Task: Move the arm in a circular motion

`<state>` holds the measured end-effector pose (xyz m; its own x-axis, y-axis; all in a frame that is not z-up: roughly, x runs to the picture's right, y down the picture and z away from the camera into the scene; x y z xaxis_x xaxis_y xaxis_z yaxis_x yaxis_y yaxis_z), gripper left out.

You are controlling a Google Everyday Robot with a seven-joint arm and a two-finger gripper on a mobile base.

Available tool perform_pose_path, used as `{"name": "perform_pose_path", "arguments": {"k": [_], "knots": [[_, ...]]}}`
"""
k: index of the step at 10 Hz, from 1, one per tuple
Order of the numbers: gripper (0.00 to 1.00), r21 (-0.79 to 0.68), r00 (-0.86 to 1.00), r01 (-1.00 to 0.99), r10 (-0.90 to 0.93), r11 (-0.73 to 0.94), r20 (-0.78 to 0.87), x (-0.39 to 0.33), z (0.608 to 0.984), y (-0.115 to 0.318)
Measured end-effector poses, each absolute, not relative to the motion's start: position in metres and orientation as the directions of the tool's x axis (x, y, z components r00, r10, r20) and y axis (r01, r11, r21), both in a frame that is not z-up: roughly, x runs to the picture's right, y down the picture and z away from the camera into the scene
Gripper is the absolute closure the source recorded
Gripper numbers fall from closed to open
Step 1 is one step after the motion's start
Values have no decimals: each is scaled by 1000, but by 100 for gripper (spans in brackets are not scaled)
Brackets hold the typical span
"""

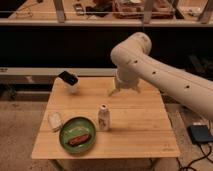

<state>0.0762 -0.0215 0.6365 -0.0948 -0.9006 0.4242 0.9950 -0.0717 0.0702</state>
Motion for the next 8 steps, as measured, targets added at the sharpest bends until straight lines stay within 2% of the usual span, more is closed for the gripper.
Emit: {"name": "perform_pose_path", "arguments": {"k": [2, 3, 4, 5, 6, 8], "knots": [[60, 232, -127, 972, -930, -47, 346, 24, 637, -82], [72, 328, -146, 944, -934, -32, 326, -10, 648, -107], [80, 369, -152, 929, -936, -25, 318, -27, 659, -121], [91, 380, -137, 925, -938, -6, 319, -29, 683, -136], [99, 330, -95, 944, -941, 19, 325, -2, 717, -148], [100, 228, -16, 971, -939, 68, 344, 58, 749, -154]]}}
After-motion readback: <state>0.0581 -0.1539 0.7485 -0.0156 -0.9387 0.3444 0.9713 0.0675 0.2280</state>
